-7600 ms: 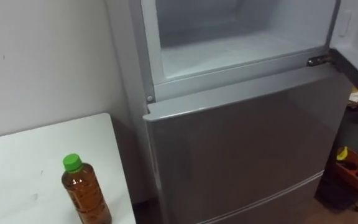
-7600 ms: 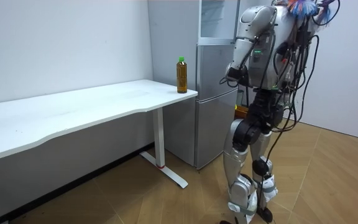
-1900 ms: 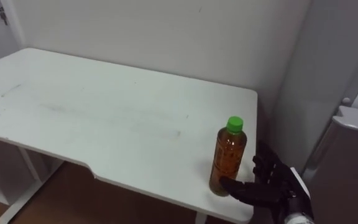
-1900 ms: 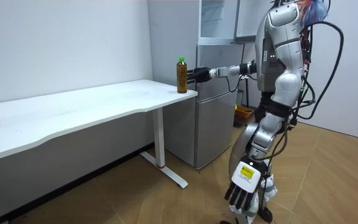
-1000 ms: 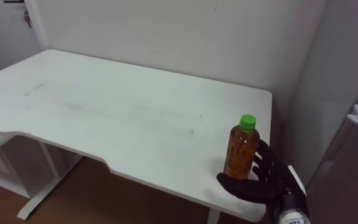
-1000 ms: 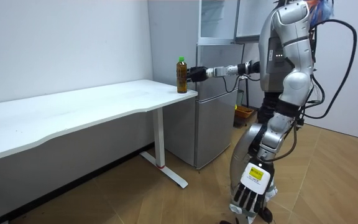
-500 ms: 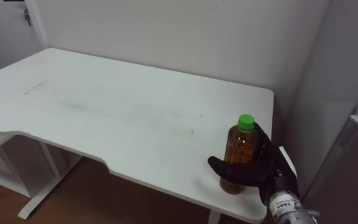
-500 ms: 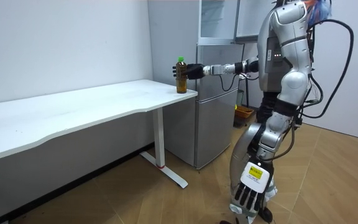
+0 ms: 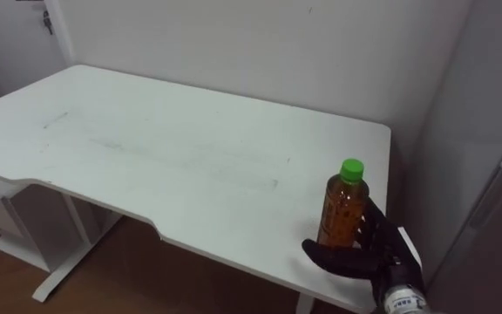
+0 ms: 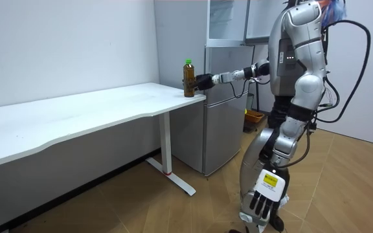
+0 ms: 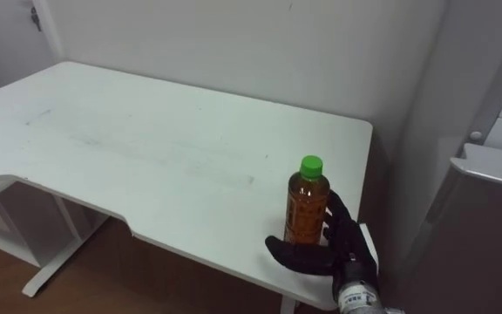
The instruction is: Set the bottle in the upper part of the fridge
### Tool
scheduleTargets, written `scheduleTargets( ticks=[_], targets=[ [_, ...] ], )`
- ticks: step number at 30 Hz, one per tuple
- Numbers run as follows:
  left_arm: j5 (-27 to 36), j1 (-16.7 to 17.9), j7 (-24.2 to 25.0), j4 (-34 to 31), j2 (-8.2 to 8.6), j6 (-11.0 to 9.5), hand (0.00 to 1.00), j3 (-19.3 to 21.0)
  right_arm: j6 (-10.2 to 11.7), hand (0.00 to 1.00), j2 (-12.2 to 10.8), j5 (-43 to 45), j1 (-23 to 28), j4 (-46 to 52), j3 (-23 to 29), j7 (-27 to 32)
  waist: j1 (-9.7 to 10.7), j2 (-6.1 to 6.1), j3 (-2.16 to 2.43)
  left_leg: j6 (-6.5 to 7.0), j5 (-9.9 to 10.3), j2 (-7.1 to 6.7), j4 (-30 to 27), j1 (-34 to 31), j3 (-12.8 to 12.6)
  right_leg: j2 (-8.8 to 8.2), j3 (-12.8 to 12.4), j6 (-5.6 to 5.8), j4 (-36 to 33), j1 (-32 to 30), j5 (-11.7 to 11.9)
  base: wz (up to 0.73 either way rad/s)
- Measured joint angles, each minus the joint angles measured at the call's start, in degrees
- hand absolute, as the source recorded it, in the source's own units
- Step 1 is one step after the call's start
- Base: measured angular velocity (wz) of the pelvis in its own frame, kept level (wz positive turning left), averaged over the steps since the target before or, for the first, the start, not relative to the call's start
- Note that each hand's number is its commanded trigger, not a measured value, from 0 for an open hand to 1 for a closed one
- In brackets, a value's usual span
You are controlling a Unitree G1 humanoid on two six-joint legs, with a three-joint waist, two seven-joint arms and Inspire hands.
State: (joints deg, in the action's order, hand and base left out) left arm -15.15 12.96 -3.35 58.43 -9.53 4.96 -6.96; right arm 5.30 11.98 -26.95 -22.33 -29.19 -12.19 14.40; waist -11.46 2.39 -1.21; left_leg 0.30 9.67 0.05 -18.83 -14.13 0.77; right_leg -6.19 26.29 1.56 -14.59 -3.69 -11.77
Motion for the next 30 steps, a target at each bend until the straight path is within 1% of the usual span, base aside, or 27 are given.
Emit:
scheduleTargets(
  ticks=[6, 9, 13, 22, 30],
  targets=[
    [0.0, -0.1, -0.1, -0.3, 0.0, 0.1, 0.0, 0.0, 0.0, 0.0, 0.1, 0.2, -0.2, -0.2, 0.3, 1.2, 0.0, 0.02, 0.0, -0.01, -0.1, -0.08, 0.0, -0.5, 0.0, -0.19, 0.2, -0.06, -0.4, -0.6, -0.2, 0.01],
    [0.0, -0.3, -0.1, -0.5, 0.0, 0.1, 0.0, 0.0, 0.2, 0.0, 0.8, 0.1, -0.9, -1.8, 0.6, 1.7, 0.1, 0.14, 0.01, 0.1, -0.1, -0.46, 0.0, -0.4, 0.2, -0.82, 0.5, 0.06, -1.4, -0.8, -0.9, 0.07],
    [0.0, -0.3, -0.1, -1.1, -0.06, 0.1, 0.0, 0.0, 0.1, 0.0, 1.9, 0.1, -2.3, -4.0, 0.6, 2.0, 0.1, 0.29, 0.07, 0.14, -0.2, -0.49, 0.0, -0.7, 0.2, -0.85, 0.6, 0.07, -1.4, -1.1, -0.9, 0.01],
    [1.1, -0.4, -0.2, -1.1, -0.18, 0.0, 0.0, -0.1, 1.0, 0.0, 1.9, 0.1, -2.5, -4.6, 0.6, 3.2, 0.1, 0.41, 0.1, 0.12, -0.2, -0.52, 0.1, -1.1, 0.3, -0.83, 0.7, 0.07, -1.3, -1.5, -0.9, 0.0],
    [1.1, -0.4, 0.1, -1.1, -0.16, 0.0, 0.0, -0.2, 0.8, 0.0, 1.8, 0.2, -3.2, -4.6, 0.4, 4.6, -0.1, 0.35, 0.07, 0.12, -0.2, -0.59, 0.0, -1.1, 0.3, -0.84, 0.5, 0.14, -1.3, -1.5, -0.9, 0.0]
  ],
)
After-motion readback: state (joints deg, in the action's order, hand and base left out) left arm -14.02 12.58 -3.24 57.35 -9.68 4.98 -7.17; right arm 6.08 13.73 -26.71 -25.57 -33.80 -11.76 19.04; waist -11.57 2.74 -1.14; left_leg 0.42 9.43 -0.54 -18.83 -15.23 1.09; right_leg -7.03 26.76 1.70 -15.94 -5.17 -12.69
